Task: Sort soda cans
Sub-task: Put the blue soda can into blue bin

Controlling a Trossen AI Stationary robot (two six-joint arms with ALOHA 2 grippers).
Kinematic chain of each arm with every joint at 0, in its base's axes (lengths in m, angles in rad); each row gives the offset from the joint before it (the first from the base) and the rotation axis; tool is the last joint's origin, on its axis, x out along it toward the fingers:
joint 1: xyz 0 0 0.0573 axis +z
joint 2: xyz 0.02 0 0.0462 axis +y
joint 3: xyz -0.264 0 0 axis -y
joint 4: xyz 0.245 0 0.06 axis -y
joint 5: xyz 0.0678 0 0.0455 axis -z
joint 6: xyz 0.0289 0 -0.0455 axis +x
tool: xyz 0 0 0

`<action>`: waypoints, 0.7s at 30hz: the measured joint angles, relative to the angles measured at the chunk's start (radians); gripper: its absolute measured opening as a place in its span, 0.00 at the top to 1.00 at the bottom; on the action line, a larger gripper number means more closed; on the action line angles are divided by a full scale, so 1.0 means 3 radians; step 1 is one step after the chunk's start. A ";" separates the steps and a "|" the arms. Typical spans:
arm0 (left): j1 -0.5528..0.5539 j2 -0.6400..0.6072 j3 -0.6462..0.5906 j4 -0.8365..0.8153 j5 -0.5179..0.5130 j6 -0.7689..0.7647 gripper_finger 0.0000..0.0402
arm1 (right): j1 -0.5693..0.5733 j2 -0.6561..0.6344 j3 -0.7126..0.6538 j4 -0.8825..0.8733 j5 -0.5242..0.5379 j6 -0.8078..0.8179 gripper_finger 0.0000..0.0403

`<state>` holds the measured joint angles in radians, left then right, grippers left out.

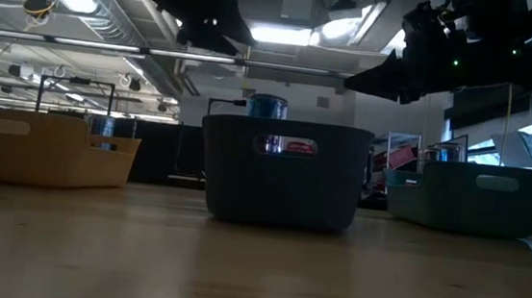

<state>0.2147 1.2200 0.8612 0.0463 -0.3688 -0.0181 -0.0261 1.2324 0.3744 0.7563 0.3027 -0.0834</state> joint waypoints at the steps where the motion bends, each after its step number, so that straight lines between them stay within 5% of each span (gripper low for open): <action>1: 0.0012 -0.0027 0.0001 -0.0002 0.0001 0.0000 0.17 | 0.0000 0.0000 0.0000 0.0000 0.0000 0.0000 0.99; 7: 0.0109 -0.0038 0.0001 0.0061 -0.0046 0.0096 0.17 | -0.0001 0.0000 0.0000 -0.0006 0.0000 0.0000 0.99; 16: 0.0493 -0.0075 0.0003 -0.0135 -0.0699 -0.0004 0.02 | 0.0000 0.0001 0.0000 -0.0085 0.0000 0.0000 0.99; 21: 0.0757 -0.0137 0.0003 -0.0619 -0.1002 -0.0062 0.05 | 0.0000 0.0001 0.0000 -0.0112 0.0000 0.0001 0.99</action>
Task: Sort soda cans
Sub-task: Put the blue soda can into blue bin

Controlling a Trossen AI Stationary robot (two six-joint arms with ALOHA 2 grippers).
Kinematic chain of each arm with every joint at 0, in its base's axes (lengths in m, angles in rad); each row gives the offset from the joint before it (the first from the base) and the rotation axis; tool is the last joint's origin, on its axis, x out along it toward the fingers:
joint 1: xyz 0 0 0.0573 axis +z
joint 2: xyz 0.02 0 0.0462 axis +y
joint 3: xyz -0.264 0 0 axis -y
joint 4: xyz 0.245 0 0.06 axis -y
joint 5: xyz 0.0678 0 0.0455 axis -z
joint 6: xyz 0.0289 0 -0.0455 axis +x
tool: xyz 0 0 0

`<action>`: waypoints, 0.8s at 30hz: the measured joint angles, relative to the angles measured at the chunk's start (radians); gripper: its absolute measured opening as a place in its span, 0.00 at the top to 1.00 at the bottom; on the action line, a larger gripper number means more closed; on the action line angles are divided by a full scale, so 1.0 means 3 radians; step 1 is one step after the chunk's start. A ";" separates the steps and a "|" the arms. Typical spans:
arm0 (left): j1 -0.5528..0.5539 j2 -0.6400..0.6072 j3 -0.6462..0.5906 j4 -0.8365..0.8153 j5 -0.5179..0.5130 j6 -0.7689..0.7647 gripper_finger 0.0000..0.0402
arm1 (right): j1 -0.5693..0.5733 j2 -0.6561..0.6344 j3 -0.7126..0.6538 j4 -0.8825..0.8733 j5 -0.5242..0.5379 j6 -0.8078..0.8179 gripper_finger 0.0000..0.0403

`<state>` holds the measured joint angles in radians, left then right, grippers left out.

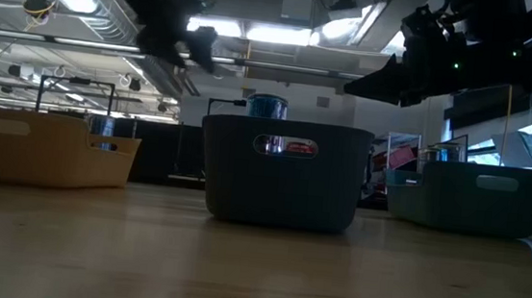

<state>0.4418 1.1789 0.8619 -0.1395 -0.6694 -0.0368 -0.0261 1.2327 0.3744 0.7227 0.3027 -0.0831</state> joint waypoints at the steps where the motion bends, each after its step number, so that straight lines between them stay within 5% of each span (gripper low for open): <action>1: 0.0027 -0.0008 0.0001 -0.0086 -0.0001 0.0082 0.05 | 0.0000 0.0000 0.0000 -0.0023 0.0000 0.0000 0.99; 11: -0.0007 -0.0006 0.0000 -0.0762 0.0296 0.0014 0.04 | 0.0000 0.0000 0.0000 -0.0086 0.0008 -0.0001 0.99; 15: 0.0039 0.0018 0.0004 -0.0899 0.0283 -0.0417 0.04 | -0.0001 0.0000 0.0000 -0.0085 0.0011 -0.0001 0.99; 24: 0.0562 0.0031 0.0905 -0.1876 0.0347 -0.0723 0.04 | -0.0001 0.0000 0.0000 -0.0080 0.0067 -0.0076 0.99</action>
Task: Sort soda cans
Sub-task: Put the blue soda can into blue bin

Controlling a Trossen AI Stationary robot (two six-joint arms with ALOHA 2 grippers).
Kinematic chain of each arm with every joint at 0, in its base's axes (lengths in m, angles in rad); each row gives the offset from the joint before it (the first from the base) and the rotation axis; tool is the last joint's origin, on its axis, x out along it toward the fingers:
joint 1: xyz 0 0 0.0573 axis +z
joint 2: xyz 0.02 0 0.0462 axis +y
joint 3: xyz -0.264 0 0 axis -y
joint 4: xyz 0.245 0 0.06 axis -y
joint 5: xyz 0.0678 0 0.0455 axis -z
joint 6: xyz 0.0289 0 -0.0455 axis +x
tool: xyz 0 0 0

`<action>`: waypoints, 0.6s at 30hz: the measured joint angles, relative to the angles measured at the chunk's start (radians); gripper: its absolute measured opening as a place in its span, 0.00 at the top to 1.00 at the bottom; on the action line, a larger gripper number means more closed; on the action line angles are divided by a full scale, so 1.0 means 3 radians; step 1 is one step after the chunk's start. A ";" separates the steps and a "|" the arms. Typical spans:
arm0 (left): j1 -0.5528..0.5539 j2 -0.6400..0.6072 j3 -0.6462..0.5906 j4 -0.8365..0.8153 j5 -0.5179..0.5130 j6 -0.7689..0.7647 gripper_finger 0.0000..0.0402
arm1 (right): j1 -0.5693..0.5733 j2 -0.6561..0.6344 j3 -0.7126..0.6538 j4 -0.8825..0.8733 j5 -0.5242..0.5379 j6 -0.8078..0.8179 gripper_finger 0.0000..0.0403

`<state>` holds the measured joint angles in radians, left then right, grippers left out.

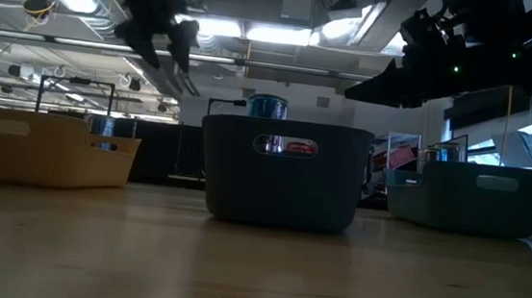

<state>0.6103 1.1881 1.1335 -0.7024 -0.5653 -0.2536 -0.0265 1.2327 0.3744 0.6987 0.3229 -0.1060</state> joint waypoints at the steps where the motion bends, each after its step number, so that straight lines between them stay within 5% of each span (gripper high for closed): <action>1: 0.0090 0.0000 0.0092 -0.0106 -0.0002 -0.0004 0.04 | 0.0000 0.0000 0.0000 0.0000 0.0000 -0.0001 0.99; 9: 0.0811 0.0191 0.0426 -0.0724 -0.0004 0.0144 0.04 | 0.0000 0.0000 0.0000 -0.0002 -0.0003 -0.0001 0.99; 18: 0.1075 0.0639 0.0536 -0.1037 0.0093 0.0240 0.07 | 0.0000 0.0000 0.0000 -0.0057 -0.0004 0.0068 0.99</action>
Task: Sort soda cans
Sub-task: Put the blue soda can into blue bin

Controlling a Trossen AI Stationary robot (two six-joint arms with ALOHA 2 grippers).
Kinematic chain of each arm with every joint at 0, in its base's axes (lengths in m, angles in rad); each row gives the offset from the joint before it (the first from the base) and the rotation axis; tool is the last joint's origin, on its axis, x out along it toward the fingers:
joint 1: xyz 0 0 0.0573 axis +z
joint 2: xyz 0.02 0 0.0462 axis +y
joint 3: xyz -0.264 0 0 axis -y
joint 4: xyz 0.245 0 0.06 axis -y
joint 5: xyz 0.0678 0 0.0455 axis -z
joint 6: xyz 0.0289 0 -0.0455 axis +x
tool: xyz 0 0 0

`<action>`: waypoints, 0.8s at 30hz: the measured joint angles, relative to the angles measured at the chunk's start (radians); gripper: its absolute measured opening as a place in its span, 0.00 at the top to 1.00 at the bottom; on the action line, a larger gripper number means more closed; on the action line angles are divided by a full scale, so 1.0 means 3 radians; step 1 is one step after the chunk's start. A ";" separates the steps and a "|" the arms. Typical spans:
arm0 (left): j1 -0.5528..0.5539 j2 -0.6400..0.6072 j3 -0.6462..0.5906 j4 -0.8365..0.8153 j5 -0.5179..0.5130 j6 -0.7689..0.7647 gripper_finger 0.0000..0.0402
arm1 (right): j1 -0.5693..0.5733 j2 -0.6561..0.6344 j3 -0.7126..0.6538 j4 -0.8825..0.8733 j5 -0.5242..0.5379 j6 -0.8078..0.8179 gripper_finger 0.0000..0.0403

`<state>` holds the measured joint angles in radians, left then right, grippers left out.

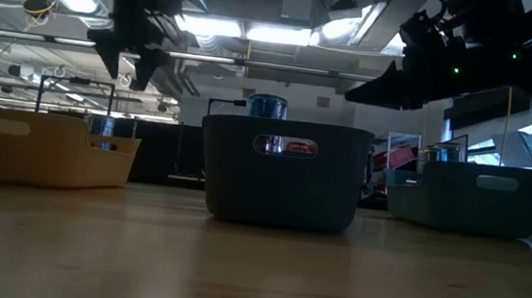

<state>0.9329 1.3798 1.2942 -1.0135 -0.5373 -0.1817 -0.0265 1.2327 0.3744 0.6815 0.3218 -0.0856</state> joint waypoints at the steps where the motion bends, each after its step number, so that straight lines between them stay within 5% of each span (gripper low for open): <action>1: 0.0016 0.0046 0.0000 -0.0008 0.0002 0.0000 0.07 | 0.0000 0.0000 0.0000 -0.0010 0.0000 0.0001 0.99; 24: 0.0007 0.0714 0.0000 -0.0362 -0.0257 -0.0014 0.11 | 0.0000 0.0000 0.0000 -0.0147 -0.0003 0.0133 0.99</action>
<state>0.9351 1.5941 1.2942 -1.1221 -0.6143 -0.1859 -0.0265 1.2327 0.3744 0.6374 0.3210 -0.0455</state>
